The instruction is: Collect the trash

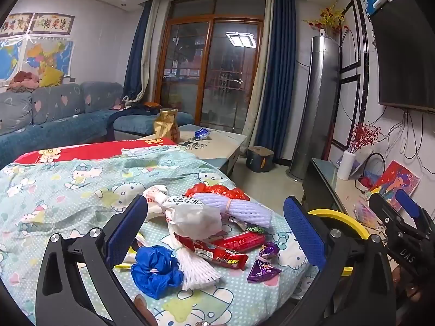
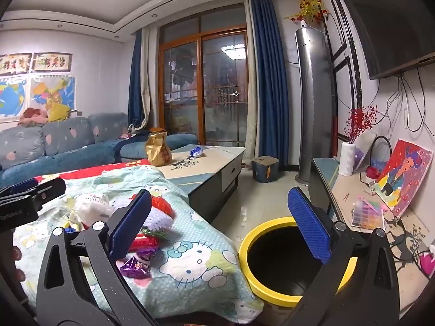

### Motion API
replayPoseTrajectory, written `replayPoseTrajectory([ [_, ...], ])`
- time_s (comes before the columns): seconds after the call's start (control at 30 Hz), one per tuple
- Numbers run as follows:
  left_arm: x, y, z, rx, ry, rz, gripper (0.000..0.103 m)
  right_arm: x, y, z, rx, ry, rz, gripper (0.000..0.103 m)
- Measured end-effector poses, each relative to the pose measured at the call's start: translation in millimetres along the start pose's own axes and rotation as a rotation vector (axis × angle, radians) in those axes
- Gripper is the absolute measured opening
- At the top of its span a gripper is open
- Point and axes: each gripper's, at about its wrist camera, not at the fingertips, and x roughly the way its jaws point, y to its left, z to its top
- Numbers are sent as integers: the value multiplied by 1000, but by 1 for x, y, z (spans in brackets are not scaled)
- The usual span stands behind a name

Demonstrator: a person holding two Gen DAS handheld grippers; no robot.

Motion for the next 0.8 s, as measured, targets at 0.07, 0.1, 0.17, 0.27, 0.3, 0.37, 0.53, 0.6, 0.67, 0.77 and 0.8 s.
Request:
replayPoseTrajectory([
  [0.07,0,-1,0,-1,0,0,97,0,0,0,-5,4,5,92],
  [0.1,0,-1,0,0,-1,1,97,0,1,0,-5,1,0,92],
  [0.17,0,-4,-1,2,0,-1,97,0,1,0,-7,3,3,92],
  [0.27,-3,0,1,-11,0,-4,97,0,1,0,-9,8,2,93],
  [0.3,-4,0,1,-9,-2,-5,97,1,0,0,-9,11,0,92],
  [0.37,-6,-1,3,-8,-5,-11,97,2,-1,1,-8,13,1,92],
  [0.53,-8,-3,4,-7,-5,-17,97,-2,3,-1,-17,2,7,92],
  [0.6,-9,-1,4,-12,-8,-18,97,-3,4,0,-18,2,8,92],
  [0.67,-9,-1,4,-11,-8,-18,97,0,3,-1,-19,2,7,92],
  [0.77,-9,-1,4,-12,-8,-21,97,-1,3,-2,-19,1,7,92],
  [0.8,-9,-3,4,-10,-9,-21,97,-1,3,-2,-18,0,8,92],
])
